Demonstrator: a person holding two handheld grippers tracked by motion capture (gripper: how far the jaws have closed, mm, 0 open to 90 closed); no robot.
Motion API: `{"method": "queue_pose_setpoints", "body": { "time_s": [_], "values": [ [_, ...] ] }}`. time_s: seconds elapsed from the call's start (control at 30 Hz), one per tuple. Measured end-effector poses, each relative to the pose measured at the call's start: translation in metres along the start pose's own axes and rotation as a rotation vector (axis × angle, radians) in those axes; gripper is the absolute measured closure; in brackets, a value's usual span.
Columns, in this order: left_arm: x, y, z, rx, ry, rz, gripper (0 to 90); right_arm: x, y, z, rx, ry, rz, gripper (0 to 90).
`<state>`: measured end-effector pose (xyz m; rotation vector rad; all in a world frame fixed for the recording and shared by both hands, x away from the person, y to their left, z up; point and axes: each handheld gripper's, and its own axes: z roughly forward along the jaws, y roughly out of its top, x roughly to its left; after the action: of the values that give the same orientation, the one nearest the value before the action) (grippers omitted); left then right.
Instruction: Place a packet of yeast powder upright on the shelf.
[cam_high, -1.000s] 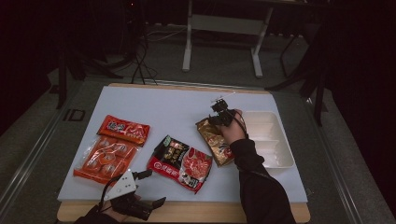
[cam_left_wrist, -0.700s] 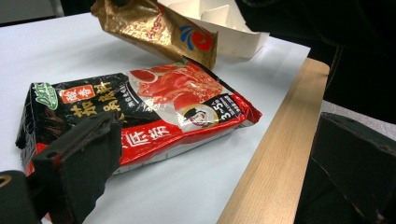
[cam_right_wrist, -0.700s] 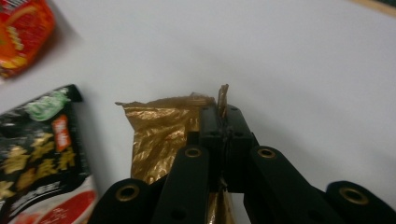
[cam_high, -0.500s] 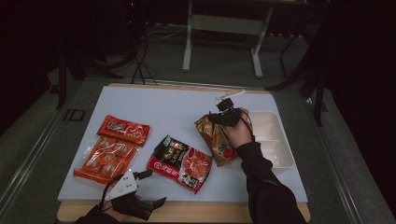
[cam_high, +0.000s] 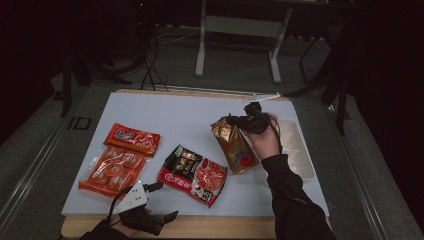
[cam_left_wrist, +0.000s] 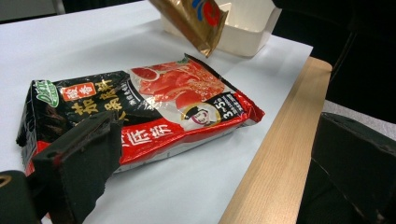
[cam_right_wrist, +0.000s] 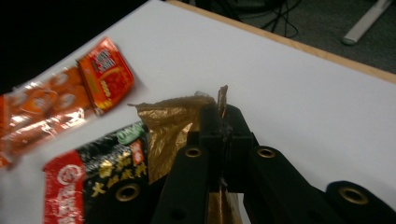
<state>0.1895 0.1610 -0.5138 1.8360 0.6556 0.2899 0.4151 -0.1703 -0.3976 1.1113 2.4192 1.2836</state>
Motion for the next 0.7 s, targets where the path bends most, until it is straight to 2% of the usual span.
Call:
{"method": "queue_pose_setpoints", "body": {
  "time_s": [0.1, 0.17, 0.47, 0.7],
  "values": [
    [0.000, 0.000, 0.000, 0.000, 0.001, 0.000, 2.5, 0.000, 0.004, -0.005, -0.016, 0.008, 0.005, 89.3],
    [0.000, 0.000, 0.000, 0.000, 0.003, -0.003, 2.5, -0.002, 0.011, -0.015, -0.050, 0.012, 0.010, 89.3],
    [0.001, 0.000, 0.000, 0.001, 0.004, 0.000, 2.5, -0.008, 0.029, -0.040, -0.118, -0.008, 0.011, 89.3],
    [0.000, -0.001, 0.000, 0.004, 0.005, 0.000, 2.5, -0.022, 0.039, -0.062, -0.168, -0.038, 0.025, 89.3]
  ]
}}
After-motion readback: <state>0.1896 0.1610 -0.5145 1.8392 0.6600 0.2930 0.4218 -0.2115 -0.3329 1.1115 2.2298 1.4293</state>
